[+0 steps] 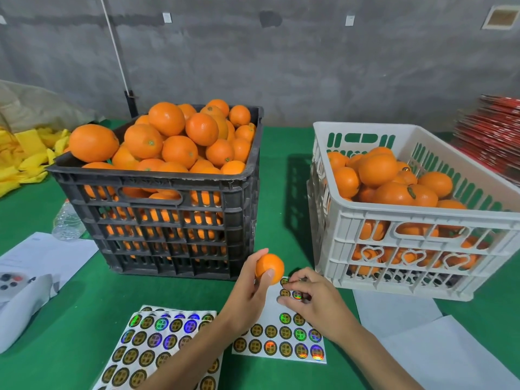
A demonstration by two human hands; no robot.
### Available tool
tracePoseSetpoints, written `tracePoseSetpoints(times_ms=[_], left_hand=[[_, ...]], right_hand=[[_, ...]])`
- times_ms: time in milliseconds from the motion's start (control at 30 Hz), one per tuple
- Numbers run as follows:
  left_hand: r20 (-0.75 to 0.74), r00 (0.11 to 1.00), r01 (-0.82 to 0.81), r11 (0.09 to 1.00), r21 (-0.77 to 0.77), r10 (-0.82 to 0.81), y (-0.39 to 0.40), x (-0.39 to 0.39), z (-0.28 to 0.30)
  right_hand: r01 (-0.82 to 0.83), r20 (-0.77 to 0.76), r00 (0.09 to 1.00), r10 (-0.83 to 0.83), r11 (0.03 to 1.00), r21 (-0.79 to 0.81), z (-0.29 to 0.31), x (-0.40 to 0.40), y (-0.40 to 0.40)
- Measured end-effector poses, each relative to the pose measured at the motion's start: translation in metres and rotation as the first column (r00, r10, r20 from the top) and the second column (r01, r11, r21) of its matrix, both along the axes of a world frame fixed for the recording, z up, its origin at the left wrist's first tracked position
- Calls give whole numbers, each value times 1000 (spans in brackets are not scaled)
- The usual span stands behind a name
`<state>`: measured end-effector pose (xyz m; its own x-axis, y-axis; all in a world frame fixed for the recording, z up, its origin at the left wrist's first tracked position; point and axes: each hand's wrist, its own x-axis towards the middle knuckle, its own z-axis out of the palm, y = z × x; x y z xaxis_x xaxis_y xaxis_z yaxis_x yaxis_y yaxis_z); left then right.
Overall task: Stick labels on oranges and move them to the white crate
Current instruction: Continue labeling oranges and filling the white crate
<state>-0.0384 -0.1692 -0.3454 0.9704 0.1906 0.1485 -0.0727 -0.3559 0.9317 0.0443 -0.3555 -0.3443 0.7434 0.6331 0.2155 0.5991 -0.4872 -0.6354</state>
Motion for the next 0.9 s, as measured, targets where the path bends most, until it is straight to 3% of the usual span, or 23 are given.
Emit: tracePoseSetpoints(times_ms=[133,267,700,900], left_hand=[[13,1000,-6,1000,22,6,-2,-1,-1],[13,1000,-3,999,42,3,-2,-1,1],[26,1000,-8,997,76,6,-3,-4,4],[27,1000,-15,997,78,13,-3,-3,6]], right_hand=[[-5,80,997,7,1000,-17,-1,1,3],[12,35,999,-13,999,33,1,2,3],[-49,210,974,81,987,-151,8,-1,2],[-61,111,991,71,994,-91,5,-2,-2]])
